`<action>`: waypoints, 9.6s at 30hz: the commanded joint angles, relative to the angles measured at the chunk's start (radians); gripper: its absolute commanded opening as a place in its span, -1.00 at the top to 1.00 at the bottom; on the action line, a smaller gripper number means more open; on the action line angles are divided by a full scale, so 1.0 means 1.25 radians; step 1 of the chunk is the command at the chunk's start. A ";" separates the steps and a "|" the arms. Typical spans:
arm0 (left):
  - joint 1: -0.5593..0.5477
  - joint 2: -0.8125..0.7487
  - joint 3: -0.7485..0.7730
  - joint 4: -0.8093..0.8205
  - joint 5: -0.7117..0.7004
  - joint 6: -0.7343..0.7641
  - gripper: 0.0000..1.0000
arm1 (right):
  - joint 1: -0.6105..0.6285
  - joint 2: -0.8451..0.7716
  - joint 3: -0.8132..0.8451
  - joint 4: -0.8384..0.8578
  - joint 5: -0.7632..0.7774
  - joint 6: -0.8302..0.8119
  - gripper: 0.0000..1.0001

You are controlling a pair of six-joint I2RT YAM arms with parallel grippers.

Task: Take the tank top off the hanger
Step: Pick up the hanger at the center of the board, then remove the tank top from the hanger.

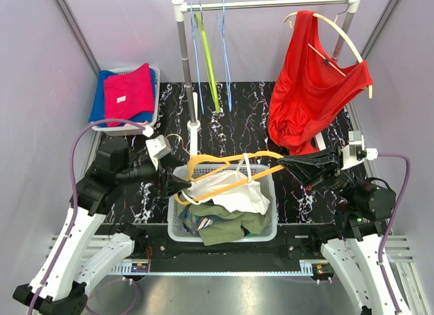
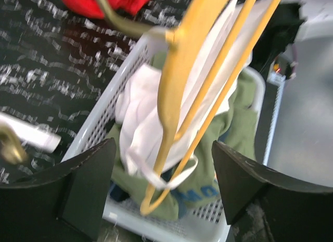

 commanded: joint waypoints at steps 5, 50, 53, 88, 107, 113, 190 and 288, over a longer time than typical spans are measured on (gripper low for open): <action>0.002 0.031 -0.037 0.311 0.159 -0.193 -0.64 | 0.004 -0.008 0.005 0.059 0.028 0.034 1.00; -0.003 0.194 0.565 -0.034 0.141 0.098 0.83 | 0.004 -0.147 0.123 -0.447 0.178 -0.192 -0.66; -0.019 0.218 0.598 -0.030 0.141 0.068 0.83 | 0.004 -0.119 0.098 -0.388 0.145 -0.162 -0.56; -0.044 0.308 0.625 0.053 0.074 0.018 0.88 | 0.007 0.117 0.271 -0.549 0.198 -0.383 -0.94; -0.043 0.288 0.611 0.059 0.090 -0.001 0.87 | 0.006 0.167 0.233 -0.243 -0.044 -0.116 -0.86; -0.044 0.283 0.591 0.065 0.099 -0.004 0.88 | 0.007 0.264 0.219 -0.020 -0.108 0.013 -0.72; -0.037 0.252 0.548 0.078 0.107 0.002 0.83 | 0.154 0.371 0.221 -0.025 0.050 -0.065 0.39; -0.130 0.372 0.536 0.090 0.352 -0.113 0.94 | 0.153 0.367 0.629 -0.882 -0.206 -0.674 -0.88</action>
